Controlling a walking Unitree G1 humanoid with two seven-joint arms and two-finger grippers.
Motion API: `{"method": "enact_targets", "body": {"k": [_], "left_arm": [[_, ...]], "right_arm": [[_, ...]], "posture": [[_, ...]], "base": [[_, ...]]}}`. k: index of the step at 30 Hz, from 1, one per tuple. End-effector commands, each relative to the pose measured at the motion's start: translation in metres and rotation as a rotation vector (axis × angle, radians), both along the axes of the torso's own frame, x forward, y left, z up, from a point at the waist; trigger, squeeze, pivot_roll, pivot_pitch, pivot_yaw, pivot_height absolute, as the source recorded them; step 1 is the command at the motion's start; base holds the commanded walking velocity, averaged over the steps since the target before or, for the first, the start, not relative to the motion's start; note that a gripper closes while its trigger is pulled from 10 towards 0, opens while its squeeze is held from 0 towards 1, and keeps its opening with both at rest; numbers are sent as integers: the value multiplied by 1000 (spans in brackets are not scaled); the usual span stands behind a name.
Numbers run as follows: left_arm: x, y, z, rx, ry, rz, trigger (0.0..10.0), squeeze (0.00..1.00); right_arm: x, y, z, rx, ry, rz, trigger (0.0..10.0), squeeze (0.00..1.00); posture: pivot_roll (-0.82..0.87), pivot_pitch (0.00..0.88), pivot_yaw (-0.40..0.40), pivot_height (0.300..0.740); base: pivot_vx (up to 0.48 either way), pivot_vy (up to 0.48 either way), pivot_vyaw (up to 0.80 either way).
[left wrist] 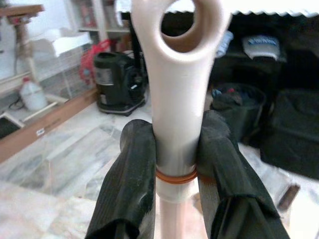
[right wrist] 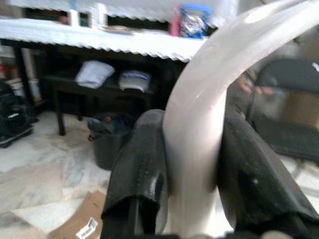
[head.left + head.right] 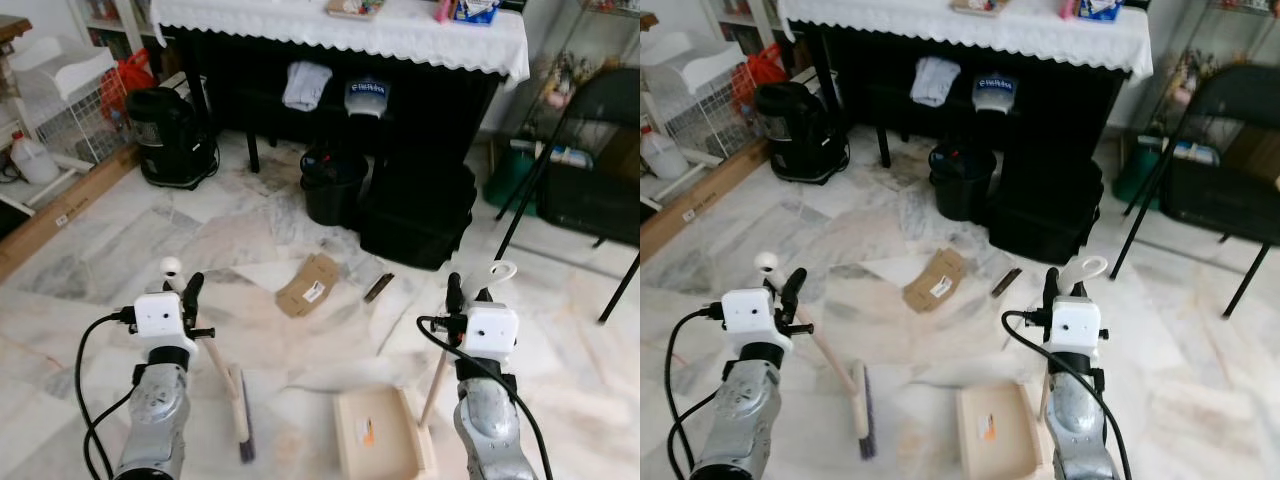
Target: Sweep floor
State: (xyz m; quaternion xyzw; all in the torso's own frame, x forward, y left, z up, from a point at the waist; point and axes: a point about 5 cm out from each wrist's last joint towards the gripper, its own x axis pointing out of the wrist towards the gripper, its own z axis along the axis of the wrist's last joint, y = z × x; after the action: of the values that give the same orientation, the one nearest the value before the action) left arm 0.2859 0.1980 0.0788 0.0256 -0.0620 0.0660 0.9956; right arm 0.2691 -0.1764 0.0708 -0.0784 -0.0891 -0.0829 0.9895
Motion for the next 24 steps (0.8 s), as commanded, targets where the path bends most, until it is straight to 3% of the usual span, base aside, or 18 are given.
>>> {"method": "enact_targets", "body": {"k": [1, 12, 24], "left_arm": [[0, 2, 4, 21, -32, 11, 10000, 27], [2, -2, 4, 21, -45, -1, 10000, 27], [3, -4, 5, 21, -52, -11, 10000, 27]], "right_arm": [[1, -2, 3, -14, -23, -7, 10000, 0], [3, -3, 4, -9, -30, -18, 10000, 0], [4, -2, 3, -9, -24, -18, 10000, 0]], "posture": [[-35, 101, -17, 740], [-36, 101, -17, 740], [-33, 100, -16, 740]], "base": [[0, 274, 0], [0, 273, 0], [0, 272, -791]]}}
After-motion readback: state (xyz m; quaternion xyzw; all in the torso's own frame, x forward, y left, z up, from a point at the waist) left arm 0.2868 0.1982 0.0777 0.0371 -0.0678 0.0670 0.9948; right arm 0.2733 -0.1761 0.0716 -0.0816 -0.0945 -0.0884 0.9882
